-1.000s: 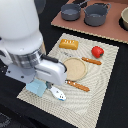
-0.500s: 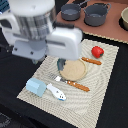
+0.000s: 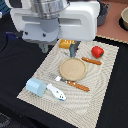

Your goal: Interact with the objects in diverse but meaningful ways.

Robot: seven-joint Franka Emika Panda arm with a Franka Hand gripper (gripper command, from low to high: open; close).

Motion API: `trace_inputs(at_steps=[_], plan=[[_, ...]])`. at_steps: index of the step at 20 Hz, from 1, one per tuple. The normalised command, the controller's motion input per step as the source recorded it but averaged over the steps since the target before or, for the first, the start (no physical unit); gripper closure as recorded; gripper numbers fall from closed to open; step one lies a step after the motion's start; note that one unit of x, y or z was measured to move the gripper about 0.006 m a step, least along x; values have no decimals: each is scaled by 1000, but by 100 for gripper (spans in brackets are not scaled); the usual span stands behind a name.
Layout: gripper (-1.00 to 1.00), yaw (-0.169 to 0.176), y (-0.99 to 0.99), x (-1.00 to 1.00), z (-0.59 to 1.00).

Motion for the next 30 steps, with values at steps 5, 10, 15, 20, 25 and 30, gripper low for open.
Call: trace_inputs(at_steps=[5,10,15,20,25,30], plan=[[-100,-78,-273,-60,-251],[-100,-64,-363,-196,-75],[-100,-50,-399,-236,7],[-100,-52,-316,-47,-78],[-100,-36,-264,-121,-296],[-100,-5,-306,-193,-382]])
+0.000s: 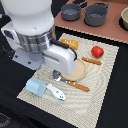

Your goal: Interact with the objects in diverse but meaningful ways.

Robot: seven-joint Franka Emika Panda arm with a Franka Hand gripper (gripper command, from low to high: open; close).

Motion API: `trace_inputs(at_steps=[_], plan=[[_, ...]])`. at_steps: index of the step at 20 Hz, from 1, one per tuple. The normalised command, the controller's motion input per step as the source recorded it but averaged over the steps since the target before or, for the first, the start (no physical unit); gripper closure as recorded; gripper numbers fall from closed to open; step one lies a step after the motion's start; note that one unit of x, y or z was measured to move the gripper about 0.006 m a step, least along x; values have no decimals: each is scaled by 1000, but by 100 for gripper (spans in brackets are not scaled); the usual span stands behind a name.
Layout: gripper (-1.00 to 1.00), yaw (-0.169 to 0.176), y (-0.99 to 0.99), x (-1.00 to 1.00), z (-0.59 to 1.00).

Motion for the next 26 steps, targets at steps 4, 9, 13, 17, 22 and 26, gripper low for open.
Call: trace_inputs(at_steps=[4,9,13,17,22,26], plan=[[-100,0,-350,-311,-392],[-100,-1,-342,-279,-274],[-100,-6,-302,-189,-141],[100,-10,-247,-121,-88],[100,-27,-134,0,0],[100,-49,-21,16,0]])
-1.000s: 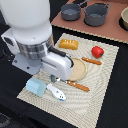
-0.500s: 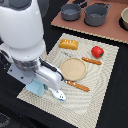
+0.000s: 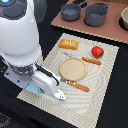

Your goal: Interact with the objects in diverse but meaningful ways.

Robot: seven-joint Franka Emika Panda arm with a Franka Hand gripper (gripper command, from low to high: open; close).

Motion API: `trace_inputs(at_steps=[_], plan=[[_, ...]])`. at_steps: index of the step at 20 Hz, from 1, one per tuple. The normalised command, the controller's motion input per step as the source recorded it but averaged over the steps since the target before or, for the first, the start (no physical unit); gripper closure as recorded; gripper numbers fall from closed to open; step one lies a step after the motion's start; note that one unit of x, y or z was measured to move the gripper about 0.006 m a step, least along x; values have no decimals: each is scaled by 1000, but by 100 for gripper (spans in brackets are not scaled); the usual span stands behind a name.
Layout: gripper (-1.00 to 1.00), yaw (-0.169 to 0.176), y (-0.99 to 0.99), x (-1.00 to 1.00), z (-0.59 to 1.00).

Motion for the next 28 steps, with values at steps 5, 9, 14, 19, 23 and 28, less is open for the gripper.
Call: trace_inputs(at_steps=[5,9,14,19,23,28], plan=[[100,-45,0,9,-19],[100,-33,0,26,29],[100,1,21,-774,910],[100,6,0,-934,760],[100,16,58,-736,600],[100,23,269,-468,49]])
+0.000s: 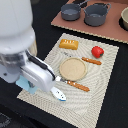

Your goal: Interact with the objects in diverse but meaningful ways.

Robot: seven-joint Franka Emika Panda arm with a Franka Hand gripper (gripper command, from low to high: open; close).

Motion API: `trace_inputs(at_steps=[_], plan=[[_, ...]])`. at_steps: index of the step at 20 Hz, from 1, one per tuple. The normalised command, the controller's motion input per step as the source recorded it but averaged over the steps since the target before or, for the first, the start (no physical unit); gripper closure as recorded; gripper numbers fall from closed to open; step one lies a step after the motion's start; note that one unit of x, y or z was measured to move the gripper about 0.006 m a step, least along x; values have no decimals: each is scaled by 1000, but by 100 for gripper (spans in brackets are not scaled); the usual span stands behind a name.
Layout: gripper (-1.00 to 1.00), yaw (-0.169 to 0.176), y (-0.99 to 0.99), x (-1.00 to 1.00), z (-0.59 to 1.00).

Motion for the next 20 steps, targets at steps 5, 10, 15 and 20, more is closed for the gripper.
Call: trace_inputs(at_steps=[5,10,15,20], plan=[[100,4,169,-316,-327],[100,1,-26,-354,-551],[100,17,-70,-422,-453],[100,26,-7,-355,-323]])
